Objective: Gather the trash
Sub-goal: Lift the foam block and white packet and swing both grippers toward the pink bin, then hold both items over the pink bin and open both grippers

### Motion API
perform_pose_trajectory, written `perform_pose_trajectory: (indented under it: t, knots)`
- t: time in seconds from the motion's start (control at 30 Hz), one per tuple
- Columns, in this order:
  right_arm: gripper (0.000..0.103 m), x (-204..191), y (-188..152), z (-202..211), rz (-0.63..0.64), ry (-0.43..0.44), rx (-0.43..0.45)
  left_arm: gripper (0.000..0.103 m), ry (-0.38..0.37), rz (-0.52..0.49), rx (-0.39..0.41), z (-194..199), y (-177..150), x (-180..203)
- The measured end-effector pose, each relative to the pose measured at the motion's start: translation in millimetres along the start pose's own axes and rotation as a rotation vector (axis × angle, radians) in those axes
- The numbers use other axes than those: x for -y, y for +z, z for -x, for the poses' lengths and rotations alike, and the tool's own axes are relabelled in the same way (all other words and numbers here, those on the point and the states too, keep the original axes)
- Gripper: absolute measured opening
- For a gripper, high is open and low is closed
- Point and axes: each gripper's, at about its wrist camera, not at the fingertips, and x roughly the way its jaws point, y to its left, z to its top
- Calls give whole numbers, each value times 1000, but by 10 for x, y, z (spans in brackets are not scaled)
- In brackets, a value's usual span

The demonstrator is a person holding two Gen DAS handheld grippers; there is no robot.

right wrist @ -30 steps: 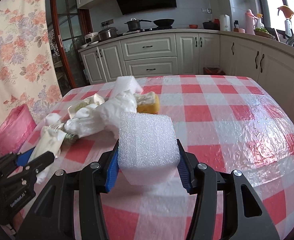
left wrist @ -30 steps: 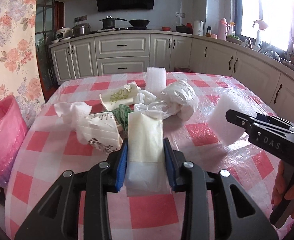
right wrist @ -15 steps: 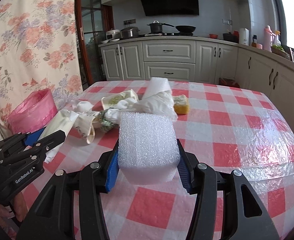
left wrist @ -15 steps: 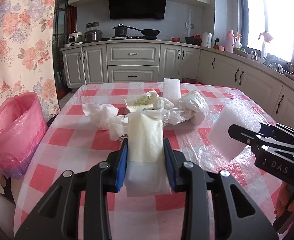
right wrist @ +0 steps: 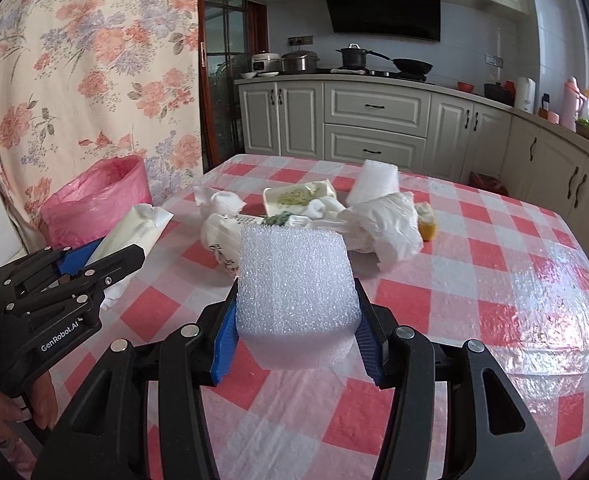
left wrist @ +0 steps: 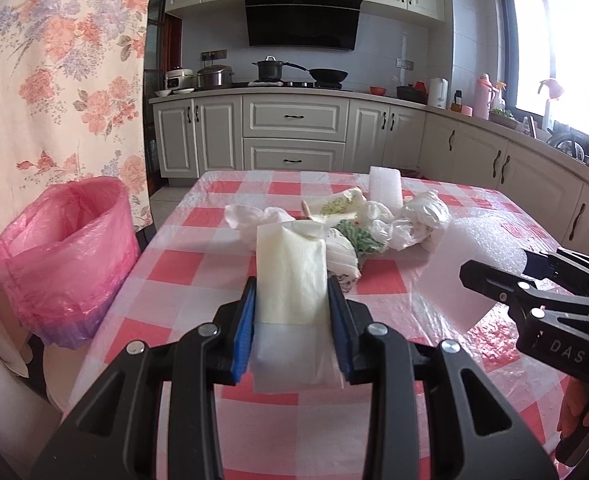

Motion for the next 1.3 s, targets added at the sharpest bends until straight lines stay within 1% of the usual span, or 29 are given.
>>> perform_pose_trajectory:
  t: [0.23,0.47,0.63,0.83,0.93,1.1,1.3]
  knots:
    - [50,-262,97,-64,43,45,8,33,56,20,31,158,14,-273]
    - [50,-631,328,-163,105,133,40,33,139,38,71,354,80,-604]
    - [50,-915,529,-263,138,203,64,33,201,81,112,519,212,-941]
    - [50,-1282,832,-455,167,311,91,34,279,150,134,628,404,-1487]
    - [50,-1514,978,-610,193,363,92,34,315,176,127,590,486,-1782]
    - [50,-1826,1207,-884,213,432,90,34,370,193,107,406,598,-2192]
    - [50,-2125,1437,-1267,217,487,63,36,390,235,82,148,711,-2652]
